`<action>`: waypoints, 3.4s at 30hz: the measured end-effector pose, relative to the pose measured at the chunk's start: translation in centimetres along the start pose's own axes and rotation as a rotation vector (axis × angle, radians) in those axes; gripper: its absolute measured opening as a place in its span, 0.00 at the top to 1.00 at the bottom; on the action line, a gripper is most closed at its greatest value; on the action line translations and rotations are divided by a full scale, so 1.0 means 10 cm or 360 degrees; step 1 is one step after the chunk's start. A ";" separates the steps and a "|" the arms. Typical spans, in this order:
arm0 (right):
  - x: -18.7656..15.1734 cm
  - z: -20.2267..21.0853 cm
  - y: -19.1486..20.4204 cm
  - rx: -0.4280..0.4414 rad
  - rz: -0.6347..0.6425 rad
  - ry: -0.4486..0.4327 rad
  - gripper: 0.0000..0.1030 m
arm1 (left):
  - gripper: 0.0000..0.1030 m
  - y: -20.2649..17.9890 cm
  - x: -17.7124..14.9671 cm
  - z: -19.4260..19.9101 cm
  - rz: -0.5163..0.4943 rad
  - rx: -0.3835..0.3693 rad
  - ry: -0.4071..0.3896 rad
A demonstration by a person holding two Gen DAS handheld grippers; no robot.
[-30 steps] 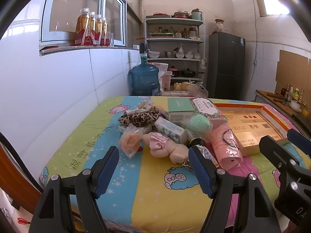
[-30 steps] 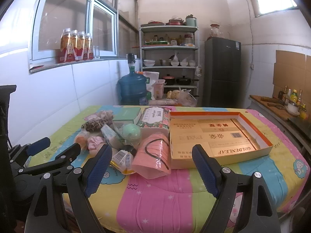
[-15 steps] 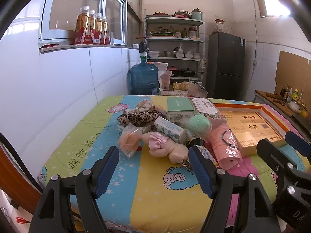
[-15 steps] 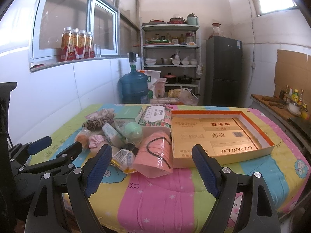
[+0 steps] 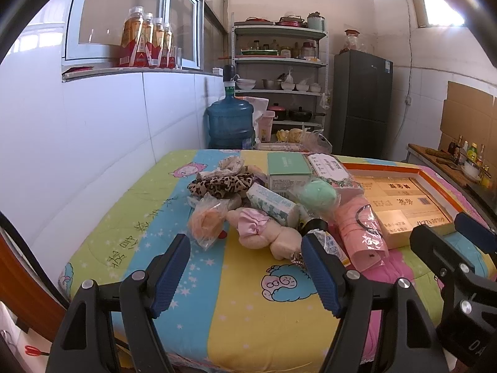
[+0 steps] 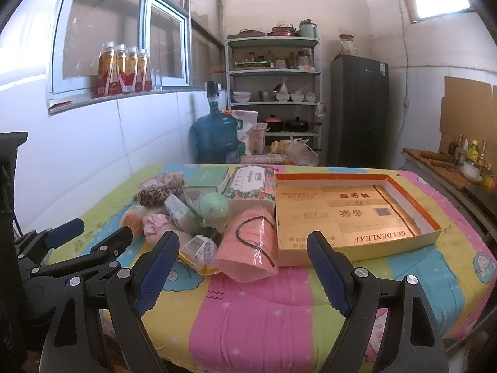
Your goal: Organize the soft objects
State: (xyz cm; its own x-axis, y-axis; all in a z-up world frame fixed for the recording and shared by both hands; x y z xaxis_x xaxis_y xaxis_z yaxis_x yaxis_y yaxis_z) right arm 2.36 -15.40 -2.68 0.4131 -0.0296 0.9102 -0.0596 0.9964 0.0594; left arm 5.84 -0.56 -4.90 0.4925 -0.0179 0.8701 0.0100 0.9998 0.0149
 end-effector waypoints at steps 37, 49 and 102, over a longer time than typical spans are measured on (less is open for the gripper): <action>0.11 -1.33 0.16 0.0182 0.0044 0.0254 0.17 | 0.28 0.72 0.02 -1.12 0.0178 -0.0102 0.0266; 0.08 -1.66 0.28 0.0275 0.0038 0.0345 0.17 | 0.38 0.72 -0.12 -1.51 0.0182 -0.0212 0.0405; 0.45 -0.43 -1.60 0.0004 -0.0326 -0.0096 0.55 | 0.52 -1.56 0.74 -0.58 -0.0048 -0.0754 0.0068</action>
State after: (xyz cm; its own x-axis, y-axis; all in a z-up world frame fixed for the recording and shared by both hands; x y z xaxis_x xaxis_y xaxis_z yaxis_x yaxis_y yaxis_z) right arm 9.05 -31.09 -1.25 0.3615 -0.2361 0.9020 0.0175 0.9690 0.2466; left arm 14.38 -16.33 -1.57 0.5210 -0.0565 0.8517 0.4153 0.8885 -0.1951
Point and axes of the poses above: each gripper's, at about its wrist camera, not at the fingertips, and z roughly against the way its jaws point, y to its left, x to its top, the point moved 8 cm from there along -z, roughly the way its jaws point, and after that the axes turned 2 degrees about -y, right-handed, at the moved point
